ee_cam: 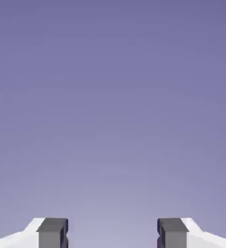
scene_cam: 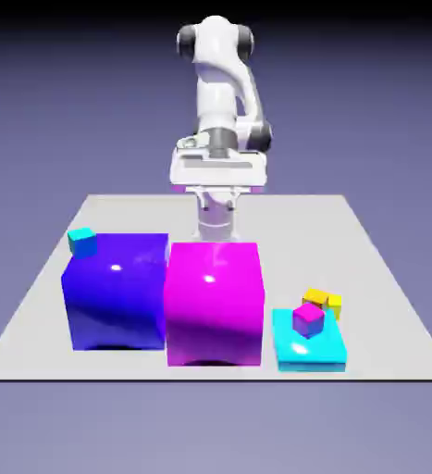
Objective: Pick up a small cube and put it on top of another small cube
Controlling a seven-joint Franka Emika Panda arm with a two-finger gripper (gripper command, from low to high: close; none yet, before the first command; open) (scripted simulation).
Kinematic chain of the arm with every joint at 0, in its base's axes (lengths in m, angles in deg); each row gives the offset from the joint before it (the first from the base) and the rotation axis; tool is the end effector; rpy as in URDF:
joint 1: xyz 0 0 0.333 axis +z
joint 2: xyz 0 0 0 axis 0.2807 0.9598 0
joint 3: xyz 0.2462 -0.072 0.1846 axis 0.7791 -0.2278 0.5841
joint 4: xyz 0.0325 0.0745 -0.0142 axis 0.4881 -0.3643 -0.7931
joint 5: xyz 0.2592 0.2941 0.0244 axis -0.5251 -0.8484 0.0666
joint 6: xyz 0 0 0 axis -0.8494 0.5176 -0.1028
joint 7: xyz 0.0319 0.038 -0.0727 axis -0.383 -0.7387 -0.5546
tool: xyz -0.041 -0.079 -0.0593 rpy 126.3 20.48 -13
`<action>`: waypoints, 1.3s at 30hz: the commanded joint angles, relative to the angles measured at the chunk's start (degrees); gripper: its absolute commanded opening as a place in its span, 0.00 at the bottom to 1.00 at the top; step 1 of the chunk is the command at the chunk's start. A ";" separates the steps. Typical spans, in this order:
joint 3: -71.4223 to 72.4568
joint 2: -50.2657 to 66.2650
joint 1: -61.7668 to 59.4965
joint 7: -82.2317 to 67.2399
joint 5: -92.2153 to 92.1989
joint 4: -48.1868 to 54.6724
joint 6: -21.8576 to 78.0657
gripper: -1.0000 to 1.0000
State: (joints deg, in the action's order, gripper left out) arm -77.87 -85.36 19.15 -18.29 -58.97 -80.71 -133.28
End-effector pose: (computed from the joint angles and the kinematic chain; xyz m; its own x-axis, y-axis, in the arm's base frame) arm 0.3928 0.0181 0.4446 0.6021 -0.6177 0.5058 -0.4450 -0.7857 -0.4297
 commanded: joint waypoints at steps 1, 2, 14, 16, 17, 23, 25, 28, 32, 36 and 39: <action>-0.12 1.30 1.79 -2.25 -0.34 0.40 2.50 0.50; -0.25 2.59 3.58 -4.50 -0.68 0.80 4.99 0.50; 4.21 23.57 22.12 -17.42 -5.29 7.99 33.97 0.50; 6.95 27.15 22.08 -12.44 -5.79 9.44 35.44 0.50; 8.32 28.94 22.06 -9.95 -6.04 10.17 36.17 0.50; 14.93 35.49 19.40 5.00 -6.72 13.00 36.03 0.50; 16.81 36.81 17.99 9.99 -6.78 13.63 35.05 0.50; 19.62 38.80 15.87 17.46 -6.87 14.58 33.58 0.50; 23.37 41.45 13.05 27.43 -6.99 15.85 31.62 0.50; 27.12 44.09 10.23 37.40 -7.11 17.11 29.66 0.50; 29.94 46.08 8.11 44.87 -7.20 18.06 28.19 0.50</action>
State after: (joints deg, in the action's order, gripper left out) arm -47.93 -39.28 27.26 26.58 -66.18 -62.65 -105.08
